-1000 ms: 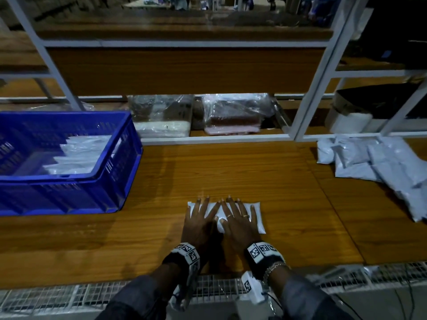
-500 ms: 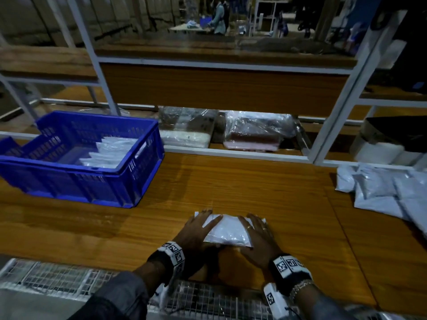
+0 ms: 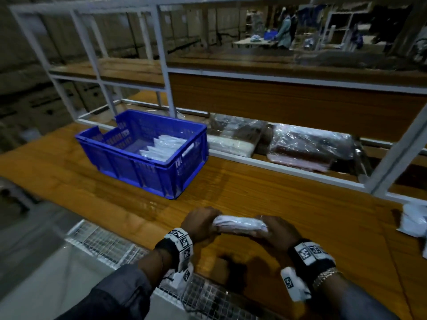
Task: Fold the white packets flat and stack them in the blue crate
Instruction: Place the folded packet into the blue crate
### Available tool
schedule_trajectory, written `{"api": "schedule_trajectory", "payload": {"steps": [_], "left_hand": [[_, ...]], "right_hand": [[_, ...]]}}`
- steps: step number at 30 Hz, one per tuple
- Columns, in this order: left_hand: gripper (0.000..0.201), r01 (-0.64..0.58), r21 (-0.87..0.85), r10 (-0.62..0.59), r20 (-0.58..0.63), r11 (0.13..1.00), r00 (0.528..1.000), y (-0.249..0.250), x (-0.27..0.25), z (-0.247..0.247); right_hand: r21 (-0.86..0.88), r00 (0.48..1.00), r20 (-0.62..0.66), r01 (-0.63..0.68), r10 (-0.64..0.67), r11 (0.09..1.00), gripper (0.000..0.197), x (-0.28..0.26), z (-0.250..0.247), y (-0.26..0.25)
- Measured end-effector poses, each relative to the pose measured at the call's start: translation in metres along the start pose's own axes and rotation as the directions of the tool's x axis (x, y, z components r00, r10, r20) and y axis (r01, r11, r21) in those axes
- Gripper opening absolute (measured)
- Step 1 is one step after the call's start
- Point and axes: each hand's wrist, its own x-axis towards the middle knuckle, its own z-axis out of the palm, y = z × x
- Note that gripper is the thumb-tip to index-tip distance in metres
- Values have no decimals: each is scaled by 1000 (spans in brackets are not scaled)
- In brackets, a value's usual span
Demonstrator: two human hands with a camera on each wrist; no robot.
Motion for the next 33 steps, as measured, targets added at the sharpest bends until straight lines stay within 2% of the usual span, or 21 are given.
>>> {"api": "schedule_trajectory", "payload": {"steps": [3, 6, 9, 12, 13, 15, 18, 21, 26, 33], "left_hand": [[43, 68, -144, -89, -151, 987, 985, -24, -24, -33], [51, 138, -284, -211, -245, 949, 946, -48, -48, -82], [48, 151, -442, -279, -240, 884, 930, -72, -67, -142], [42, 121, -518, -281, -242, 847, 929, -97, -85, -200], [41, 109, -533, -273, -238, 839, 932, -107, -90, -218], [36, 86, -562, -250, -222, 823, 942, -131, -101, -255], [33, 69, -580, -228, -205, 812, 952, -175, -112, -302], [30, 47, -546, -191, -211, 836, 959, -230, -109, -333], [31, -42, -501, -125, -295, 865, 947, -315, -80, -368], [25, -11, -421, -87, -212, 907, 973, -406, -22, -392]], "right_hand": [[-2, 995, 27, 101, -101, 995, 35, 22, -19, -23], [2, 984, 12, 180, -180, 984, 52, 50, -37, -60], [82, 952, 4, 305, -306, 949, 55, 77, -56, -113], [230, 908, 41, 398, -418, 888, 35, 97, -78, -173], [280, 891, 44, 423, -452, 862, 34, 101, -85, -194], [327, 856, 16, 485, -517, 811, 40, 113, -94, -235], [303, 802, -42, 579, -596, 757, 45, 146, -100, -288], [242, 791, -73, 605, -607, 759, 46, 192, -99, -330], [165, 780, -155, 626, -607, 762, 39, 268, -99, -384], [87, 812, -163, 577, -560, 812, 44, 346, -97, -411]]}}
